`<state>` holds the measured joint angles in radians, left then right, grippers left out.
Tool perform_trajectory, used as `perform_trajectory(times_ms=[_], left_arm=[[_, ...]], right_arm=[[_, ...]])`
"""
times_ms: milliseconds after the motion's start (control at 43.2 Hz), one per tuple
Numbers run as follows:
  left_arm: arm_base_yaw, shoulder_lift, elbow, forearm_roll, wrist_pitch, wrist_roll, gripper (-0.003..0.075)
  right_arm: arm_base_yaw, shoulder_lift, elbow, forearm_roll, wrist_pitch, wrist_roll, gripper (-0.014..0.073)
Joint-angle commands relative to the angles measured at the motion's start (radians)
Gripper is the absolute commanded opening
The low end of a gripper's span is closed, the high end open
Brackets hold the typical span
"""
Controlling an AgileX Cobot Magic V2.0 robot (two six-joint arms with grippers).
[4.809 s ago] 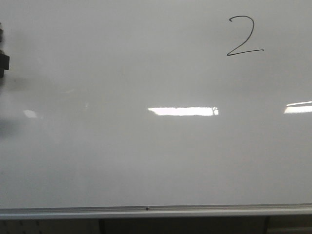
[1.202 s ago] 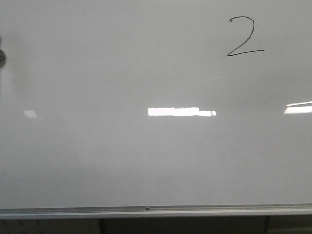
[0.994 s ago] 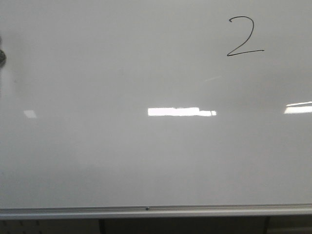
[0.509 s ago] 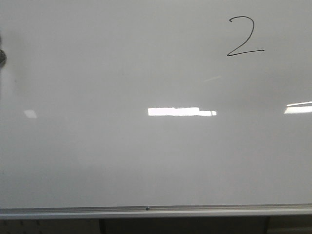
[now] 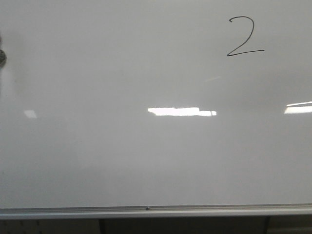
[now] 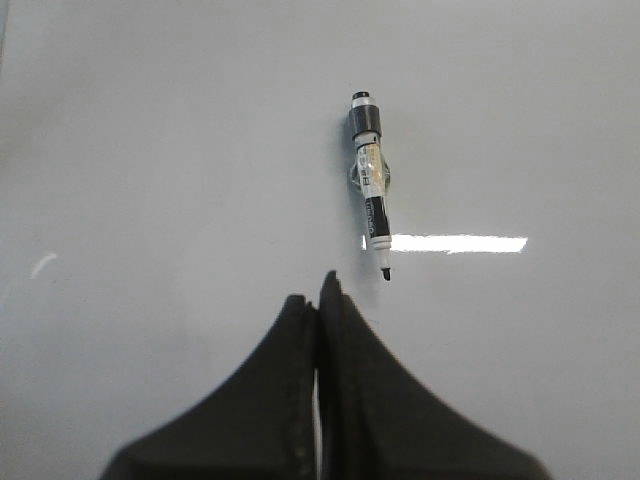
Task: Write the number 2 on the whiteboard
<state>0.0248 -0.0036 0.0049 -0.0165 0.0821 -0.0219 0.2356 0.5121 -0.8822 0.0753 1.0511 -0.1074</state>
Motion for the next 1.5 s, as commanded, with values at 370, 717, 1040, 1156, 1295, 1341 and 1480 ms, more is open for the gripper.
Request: perform_trajectory(times_ms=[370, 717, 1040, 1156, 1295, 1341, 1480], left_arm=[[0.0, -0.019, 0.022, 0.0, -0.09, 0.0, -0.0019], [0.0, -0.019, 0.022, 0.0, -0.09, 0.0, -0.002], [0.0, -0.019, 0.022, 0.0, -0.09, 0.0, -0.002], [0.0, -0.019, 0.022, 0.0, -0.09, 0.0, -0.002], [0.0, -0.019, 0.022, 0.0, -0.09, 0.0, -0.002], [0.0, -0.019, 0.022, 0.0, -0.09, 0.0, -0.002], [0.0, -0.019, 0.022, 0.0, -0.09, 0.0, -0.002]], right_arm=[[-0.079, -0.128, 0.139, -0.017, -0.268, 0.002, -0.0071], [-0.244, -0.446, 0.696, -0.015, -0.92, 0.003, -0.0071], [-0.255, -0.539, 0.909, -0.012, -1.08, 0.003, -0.0071], [-0.255, -0.538, 0.908, -0.012, -1.089, 0.003, -0.0071], [-0.255, -0.538, 0.908, -0.012, -1.09, 0.003, -0.0071], [-0.255, -0.538, 0.908, -0.01, -1.096, 0.003, -0.0071], [-0.257, -0.538, 0.91, -0.024, -1.137, 0.065, -0.0071]])
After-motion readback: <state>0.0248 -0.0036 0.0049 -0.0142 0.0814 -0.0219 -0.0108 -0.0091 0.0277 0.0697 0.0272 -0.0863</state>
